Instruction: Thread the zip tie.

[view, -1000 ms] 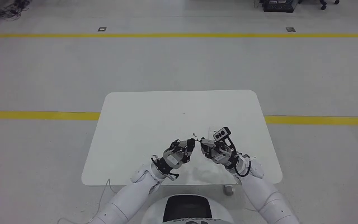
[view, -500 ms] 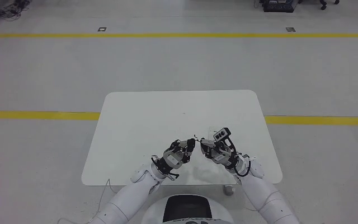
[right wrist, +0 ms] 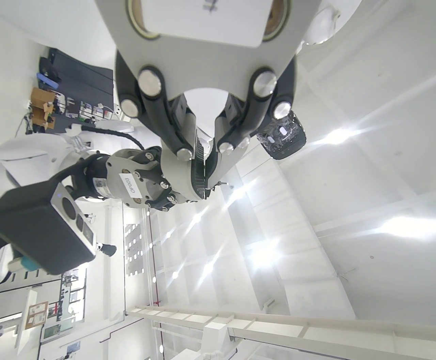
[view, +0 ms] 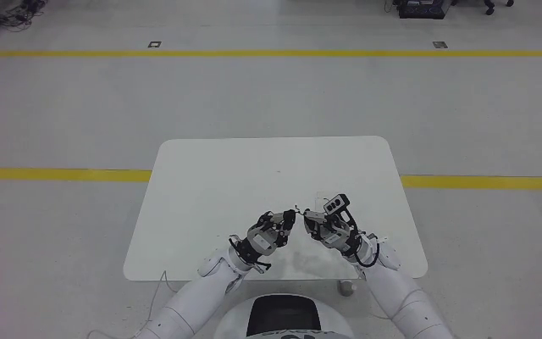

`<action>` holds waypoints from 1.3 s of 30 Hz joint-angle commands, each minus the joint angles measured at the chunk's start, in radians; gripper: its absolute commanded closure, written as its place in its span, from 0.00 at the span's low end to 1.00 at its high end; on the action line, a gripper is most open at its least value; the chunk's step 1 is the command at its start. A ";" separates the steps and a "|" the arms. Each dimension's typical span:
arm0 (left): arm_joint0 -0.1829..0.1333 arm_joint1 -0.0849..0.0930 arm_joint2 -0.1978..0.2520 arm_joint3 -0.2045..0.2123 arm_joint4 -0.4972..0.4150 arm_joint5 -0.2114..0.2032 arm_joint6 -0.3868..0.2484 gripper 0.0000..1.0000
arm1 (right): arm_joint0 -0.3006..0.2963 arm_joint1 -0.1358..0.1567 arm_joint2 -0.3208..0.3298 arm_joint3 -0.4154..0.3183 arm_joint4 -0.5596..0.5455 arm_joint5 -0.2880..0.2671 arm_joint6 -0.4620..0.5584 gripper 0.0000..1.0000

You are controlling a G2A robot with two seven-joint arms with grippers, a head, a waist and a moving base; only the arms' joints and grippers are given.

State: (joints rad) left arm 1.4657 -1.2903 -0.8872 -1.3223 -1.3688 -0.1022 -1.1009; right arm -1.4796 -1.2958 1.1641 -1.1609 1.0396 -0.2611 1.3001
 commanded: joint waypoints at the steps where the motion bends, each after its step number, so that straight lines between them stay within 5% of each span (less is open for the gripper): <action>1: 0.000 0.000 0.000 0.000 0.000 0.000 0.000 1.00 | 0.001 0.000 -0.001 0.003 0.000 0.000 0.000 1.00; 39: 0.000 0.000 0.000 0.000 0.000 0.000 0.000 1.00 | 0.020 -0.007 -0.012 0.051 -0.010 0.009 -0.007 1.00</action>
State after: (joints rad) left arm 1.4657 -1.2903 -0.8872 -1.3223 -1.3688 -0.1022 -1.1009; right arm -1.4598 -1.3028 1.1517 -1.1103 1.0294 -0.2526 1.2930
